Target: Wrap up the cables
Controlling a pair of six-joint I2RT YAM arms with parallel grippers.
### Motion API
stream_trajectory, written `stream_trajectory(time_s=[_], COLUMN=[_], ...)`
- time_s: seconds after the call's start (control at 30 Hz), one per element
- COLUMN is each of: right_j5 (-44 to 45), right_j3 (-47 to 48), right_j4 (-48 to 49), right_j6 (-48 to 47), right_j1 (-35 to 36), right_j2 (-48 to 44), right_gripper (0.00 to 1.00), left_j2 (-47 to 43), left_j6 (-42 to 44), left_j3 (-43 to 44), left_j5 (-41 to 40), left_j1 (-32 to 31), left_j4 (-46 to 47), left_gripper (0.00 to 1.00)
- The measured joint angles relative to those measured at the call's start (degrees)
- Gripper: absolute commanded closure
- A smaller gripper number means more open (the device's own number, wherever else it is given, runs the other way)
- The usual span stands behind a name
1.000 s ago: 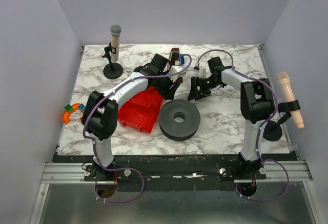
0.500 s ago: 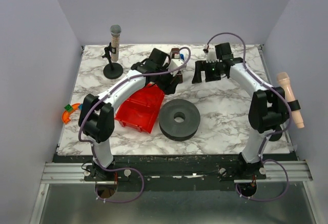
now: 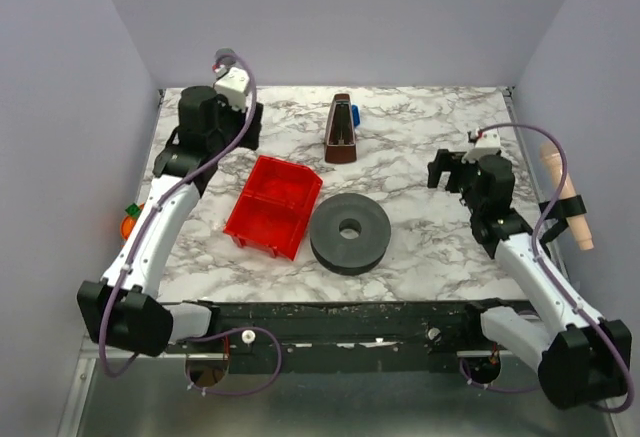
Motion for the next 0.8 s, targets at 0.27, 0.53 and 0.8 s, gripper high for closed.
stream_trajectory(time_s=[0.27,0.53,0.8], right_j5=[6.7,10.8,13.6], right_j3=[-21.4,-32.5,-38.4], right_j4=[17.4,32.7,47.3], right_j6=[-0.7,-1.5,-2.1], right_j1=[-0.5,-0.5,-0.5], right_j2=[-13.3,-14.6,-9.8], right_gripper=[0.0,0.0,0.0], left_j2=[-16.1,-25.1,-25.4], left_j6=[-2.6,-3.2,-6.9], left_j3=[-24.8,-51.5,-64.2], left_j5=[-10.2,-18.7,-23.8], left_j1=[10.1,14.6,16.2], left_j4=[11.1,31.9,49.0], left_gripper=[0.01,0.01,0.01])
